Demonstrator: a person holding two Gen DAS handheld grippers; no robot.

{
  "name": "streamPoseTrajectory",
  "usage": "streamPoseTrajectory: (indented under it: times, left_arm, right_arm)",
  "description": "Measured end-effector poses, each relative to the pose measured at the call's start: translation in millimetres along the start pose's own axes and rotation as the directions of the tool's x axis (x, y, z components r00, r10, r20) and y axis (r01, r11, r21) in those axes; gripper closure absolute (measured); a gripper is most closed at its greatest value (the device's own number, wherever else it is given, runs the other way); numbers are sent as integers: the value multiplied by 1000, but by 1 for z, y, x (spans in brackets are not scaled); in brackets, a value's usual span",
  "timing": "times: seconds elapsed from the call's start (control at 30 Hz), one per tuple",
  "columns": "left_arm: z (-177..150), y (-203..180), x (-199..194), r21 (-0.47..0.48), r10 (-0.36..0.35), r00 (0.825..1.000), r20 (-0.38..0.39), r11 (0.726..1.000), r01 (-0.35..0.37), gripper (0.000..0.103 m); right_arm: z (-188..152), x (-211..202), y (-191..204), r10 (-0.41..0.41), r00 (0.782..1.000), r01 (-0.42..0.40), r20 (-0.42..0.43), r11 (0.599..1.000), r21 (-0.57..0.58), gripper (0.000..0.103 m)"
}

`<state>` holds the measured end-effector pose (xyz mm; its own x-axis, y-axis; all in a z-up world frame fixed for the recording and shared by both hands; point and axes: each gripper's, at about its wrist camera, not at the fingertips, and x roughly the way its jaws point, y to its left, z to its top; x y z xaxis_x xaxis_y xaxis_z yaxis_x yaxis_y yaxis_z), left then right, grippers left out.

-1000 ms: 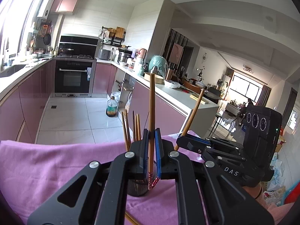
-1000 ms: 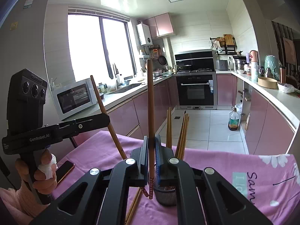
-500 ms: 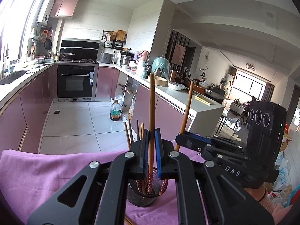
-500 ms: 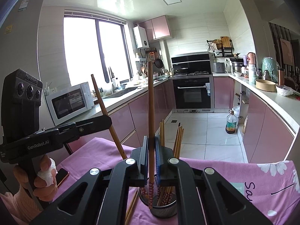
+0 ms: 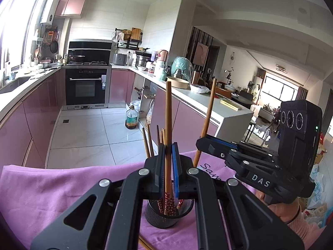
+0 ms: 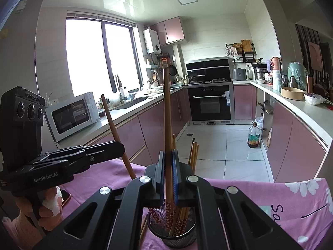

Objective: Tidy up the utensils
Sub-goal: 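Lower both chopsticks into the mesh cup and open both grippers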

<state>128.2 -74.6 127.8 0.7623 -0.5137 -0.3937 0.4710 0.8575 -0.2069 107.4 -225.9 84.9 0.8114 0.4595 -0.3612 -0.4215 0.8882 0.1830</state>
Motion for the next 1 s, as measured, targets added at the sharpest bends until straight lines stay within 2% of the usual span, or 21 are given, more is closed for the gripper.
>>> streamPoseTrajectory:
  times: [0.73,1.0]
  left_arm:
    - [-3,3,20,10,32,996,-83,999,-31,96]
    - [-5,2,31,37,33,989,-145,999,-28,96]
  right_arm:
    - [-15,32,-17,-22,997,25,-74,999,38,98]
    - [-23,36,-19,-16,995,21,-102,999,42,98]
